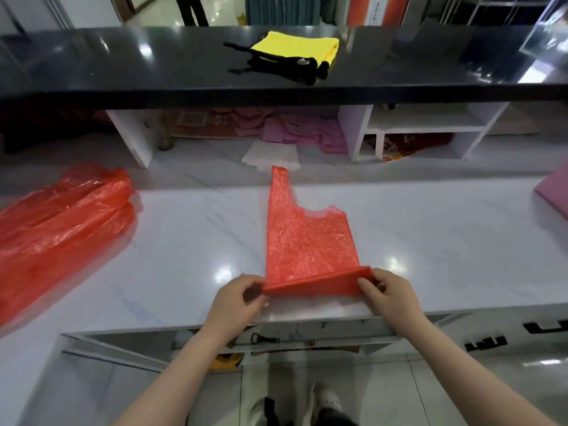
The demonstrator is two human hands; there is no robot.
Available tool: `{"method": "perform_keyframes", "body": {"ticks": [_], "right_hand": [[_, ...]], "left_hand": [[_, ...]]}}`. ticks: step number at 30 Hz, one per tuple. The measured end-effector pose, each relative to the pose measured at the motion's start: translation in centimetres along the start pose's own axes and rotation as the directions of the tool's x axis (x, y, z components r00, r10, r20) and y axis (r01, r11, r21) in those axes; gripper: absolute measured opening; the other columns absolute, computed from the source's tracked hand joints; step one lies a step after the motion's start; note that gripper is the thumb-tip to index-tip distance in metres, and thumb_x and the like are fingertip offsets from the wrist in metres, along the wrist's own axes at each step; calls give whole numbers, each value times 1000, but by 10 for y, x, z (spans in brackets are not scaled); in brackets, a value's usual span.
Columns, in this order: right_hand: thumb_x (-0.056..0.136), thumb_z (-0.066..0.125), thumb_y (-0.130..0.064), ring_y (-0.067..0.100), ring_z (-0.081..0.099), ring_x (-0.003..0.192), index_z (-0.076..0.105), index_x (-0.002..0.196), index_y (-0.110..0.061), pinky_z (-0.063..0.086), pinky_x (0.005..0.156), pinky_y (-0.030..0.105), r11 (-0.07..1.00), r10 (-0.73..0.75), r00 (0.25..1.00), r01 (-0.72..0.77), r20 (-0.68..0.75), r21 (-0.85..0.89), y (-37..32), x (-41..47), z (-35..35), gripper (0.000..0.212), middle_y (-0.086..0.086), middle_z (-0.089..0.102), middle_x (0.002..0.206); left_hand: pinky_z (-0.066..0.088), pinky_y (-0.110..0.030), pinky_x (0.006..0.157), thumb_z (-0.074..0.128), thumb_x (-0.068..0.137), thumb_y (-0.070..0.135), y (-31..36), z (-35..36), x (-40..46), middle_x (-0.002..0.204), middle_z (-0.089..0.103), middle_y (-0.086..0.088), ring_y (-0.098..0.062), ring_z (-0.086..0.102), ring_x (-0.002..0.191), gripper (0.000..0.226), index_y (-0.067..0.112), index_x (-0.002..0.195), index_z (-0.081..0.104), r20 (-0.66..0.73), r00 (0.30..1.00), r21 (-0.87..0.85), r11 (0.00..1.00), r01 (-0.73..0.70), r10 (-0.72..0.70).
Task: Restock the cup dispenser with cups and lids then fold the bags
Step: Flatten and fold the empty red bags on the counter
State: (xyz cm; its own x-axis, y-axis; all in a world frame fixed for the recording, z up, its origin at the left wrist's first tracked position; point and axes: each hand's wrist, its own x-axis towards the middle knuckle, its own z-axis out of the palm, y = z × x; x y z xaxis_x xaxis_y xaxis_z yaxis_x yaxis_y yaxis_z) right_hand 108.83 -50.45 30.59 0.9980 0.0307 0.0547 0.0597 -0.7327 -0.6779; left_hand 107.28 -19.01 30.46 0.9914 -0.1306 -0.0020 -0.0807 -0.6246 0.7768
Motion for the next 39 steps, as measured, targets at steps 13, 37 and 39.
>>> {"method": "perform_keyframes", "body": {"ticks": [13,37,39], "right_hand": [[87,63,-44,1,56,63,43,111,-33,39,50,23,985,160,987,-162,-34,-54,3,16,13,33,-13,58,67],[82,55,-65,5,44,96,42,141,-39,47,68,23,922,-86,985,137,153,-361,9,11,5,66,-8,41,122],[72,70,-59,7,45,94,51,136,-36,51,65,26,933,-162,975,202,153,-299,12,9,0,70,-5,39,134]], "left_hand": [[40,-10,61,68,86,26,22,29,8,74,64,14,3,59,72,24,36,93,47,-266,925,-48,962,269,-272],[-17,-38,116,5,88,68,25,58,34,152,-27,13,-11,-31,138,64,48,133,-36,235,972,633,757,-160,9],[-18,-35,115,11,90,68,24,57,34,152,-27,13,-10,-31,137,66,47,134,-33,225,974,620,770,-153,13]]}}
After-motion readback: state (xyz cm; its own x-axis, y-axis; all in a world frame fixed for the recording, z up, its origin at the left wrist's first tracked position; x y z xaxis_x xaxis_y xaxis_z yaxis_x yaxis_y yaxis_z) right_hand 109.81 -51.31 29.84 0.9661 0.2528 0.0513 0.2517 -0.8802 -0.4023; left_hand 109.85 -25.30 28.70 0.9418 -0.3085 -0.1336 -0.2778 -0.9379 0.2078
